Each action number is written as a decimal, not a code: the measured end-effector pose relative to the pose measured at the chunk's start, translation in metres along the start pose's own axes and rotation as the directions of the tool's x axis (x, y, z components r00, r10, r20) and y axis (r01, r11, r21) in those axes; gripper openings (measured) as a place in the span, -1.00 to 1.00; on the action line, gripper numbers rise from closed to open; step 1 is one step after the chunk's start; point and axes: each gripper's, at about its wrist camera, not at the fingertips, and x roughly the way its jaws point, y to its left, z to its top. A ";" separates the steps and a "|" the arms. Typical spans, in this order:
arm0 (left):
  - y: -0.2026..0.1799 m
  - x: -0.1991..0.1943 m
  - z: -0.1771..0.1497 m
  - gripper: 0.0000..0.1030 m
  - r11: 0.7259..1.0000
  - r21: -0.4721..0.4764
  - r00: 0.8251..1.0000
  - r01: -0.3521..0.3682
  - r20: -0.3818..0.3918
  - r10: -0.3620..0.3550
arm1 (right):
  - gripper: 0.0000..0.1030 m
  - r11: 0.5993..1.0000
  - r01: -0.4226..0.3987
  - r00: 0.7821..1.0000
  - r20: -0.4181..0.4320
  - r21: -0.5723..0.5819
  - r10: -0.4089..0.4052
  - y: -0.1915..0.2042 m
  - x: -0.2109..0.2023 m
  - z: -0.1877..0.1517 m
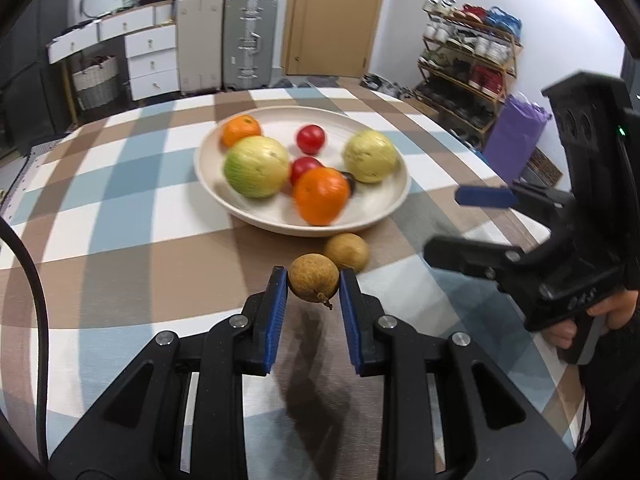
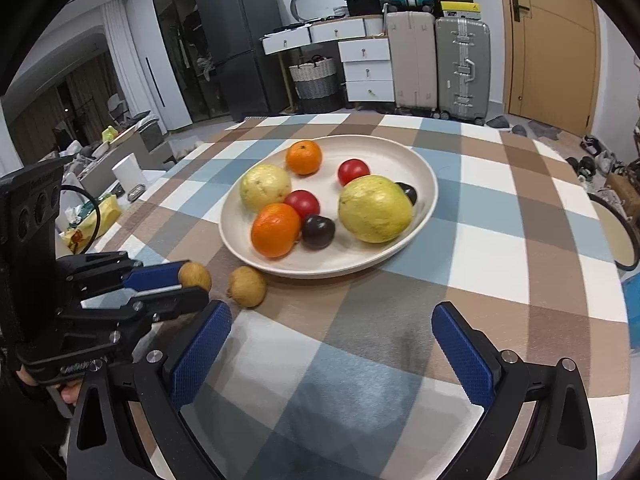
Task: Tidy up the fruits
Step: 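Grasp a small brown fruit with the left tool while the right tool grasps another, then carry both brown fruits over the plate and open both tools to release them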
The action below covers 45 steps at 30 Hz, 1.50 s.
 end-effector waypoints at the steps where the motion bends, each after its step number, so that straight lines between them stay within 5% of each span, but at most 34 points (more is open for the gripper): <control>1: 0.003 -0.001 0.000 -0.54 1.000 -0.009 1.000 -0.004 0.006 0.004 | 0.99 1.000 -0.006 1.000 -0.002 -0.008 0.006 0.003 0.001 0.000; 13: 0.020 -0.009 0.001 -0.54 0.997 -0.066 0.998 -0.030 0.059 0.033 | 0.80 0.996 -0.052 0.997 -0.063 -0.074 0.047 0.031 0.019 -0.002; 20: 0.027 -0.018 0.001 -0.54 0.993 -0.080 0.992 -0.085 0.090 0.092 | 0.32 0.990 -0.084 0.992 -0.103 -0.113 0.072 0.047 0.032 -0.001; 33: 0.026 -0.016 0.000 -0.54 0.994 -0.076 0.993 -0.084 0.082 0.090 | -0.46 0.987 -0.069 0.992 -0.114 -0.145 0.052 0.058 0.047 0.007; 45: 0.024 -0.018 -0.001 -0.54 0.994 -0.075 0.992 -0.085 0.092 0.092 | -0.47 0.983 -0.067 0.996 -0.069 -0.170 0.056 0.058 0.034 0.005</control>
